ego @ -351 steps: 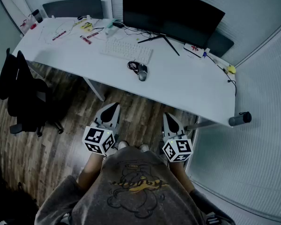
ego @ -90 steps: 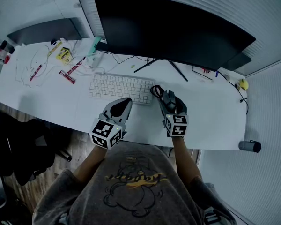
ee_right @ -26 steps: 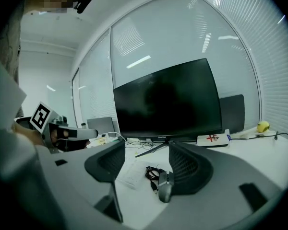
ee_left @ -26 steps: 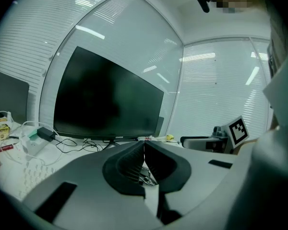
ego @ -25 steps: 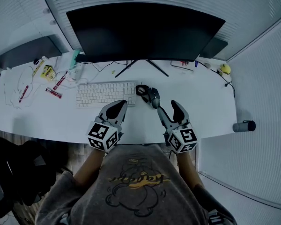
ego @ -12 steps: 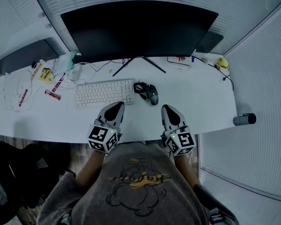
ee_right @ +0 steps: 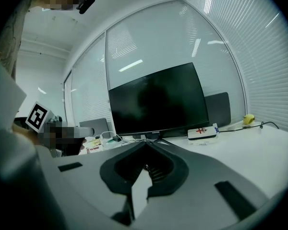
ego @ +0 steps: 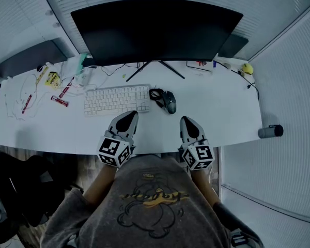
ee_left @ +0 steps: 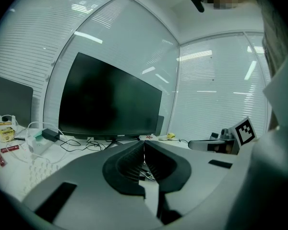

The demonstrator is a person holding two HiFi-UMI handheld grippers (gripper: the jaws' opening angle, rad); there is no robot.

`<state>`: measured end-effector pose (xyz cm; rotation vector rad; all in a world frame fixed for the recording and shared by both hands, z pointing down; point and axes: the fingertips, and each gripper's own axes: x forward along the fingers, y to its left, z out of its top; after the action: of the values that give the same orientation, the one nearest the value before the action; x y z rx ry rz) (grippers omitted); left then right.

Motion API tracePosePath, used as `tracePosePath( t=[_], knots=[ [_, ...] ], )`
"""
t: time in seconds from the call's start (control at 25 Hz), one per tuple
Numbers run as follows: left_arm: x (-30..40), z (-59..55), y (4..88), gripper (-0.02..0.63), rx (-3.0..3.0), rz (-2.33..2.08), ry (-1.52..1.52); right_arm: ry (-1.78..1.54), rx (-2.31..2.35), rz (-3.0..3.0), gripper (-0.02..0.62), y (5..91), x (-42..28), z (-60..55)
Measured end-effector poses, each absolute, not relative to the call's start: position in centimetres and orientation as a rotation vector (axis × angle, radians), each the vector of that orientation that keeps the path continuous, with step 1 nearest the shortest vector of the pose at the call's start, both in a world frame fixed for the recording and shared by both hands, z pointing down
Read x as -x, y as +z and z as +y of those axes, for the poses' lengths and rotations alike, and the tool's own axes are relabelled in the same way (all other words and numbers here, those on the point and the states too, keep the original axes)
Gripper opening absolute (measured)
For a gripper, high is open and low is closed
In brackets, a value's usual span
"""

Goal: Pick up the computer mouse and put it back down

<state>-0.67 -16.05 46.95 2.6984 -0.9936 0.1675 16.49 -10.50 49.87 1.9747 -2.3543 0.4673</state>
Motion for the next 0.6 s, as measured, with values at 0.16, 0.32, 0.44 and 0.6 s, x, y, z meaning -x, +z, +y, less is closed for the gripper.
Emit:
tracePosePath(
  t=[0.16, 0.32, 0.44, 0.6],
  knots=[
    [0.76, -15.82, 46.90, 0.018, -2.696, -0.995, 0.172, 0.463, -1.975, -2.350, 0.005, 49.70, -16.43, -10.29],
    [0.87, -15.52, 46.88, 0.019, -2.693, -0.994, 0.177, 0.458, -1.969, -2.355, 0.005, 49.53, -16.18, -10.15],
    [1.01, -15.45, 46.91, 0.018, -2.691, -0.996, 0.184, 0.461, -1.961, -2.363, 0.005, 49.54, -15.94, -10.19],
    [1.17, -15.33, 46.84, 0.018, -2.690, -0.997, 0.195, 0.464, -1.953, -2.367, 0.005, 49.53, -15.71, -10.10]
  ],
)
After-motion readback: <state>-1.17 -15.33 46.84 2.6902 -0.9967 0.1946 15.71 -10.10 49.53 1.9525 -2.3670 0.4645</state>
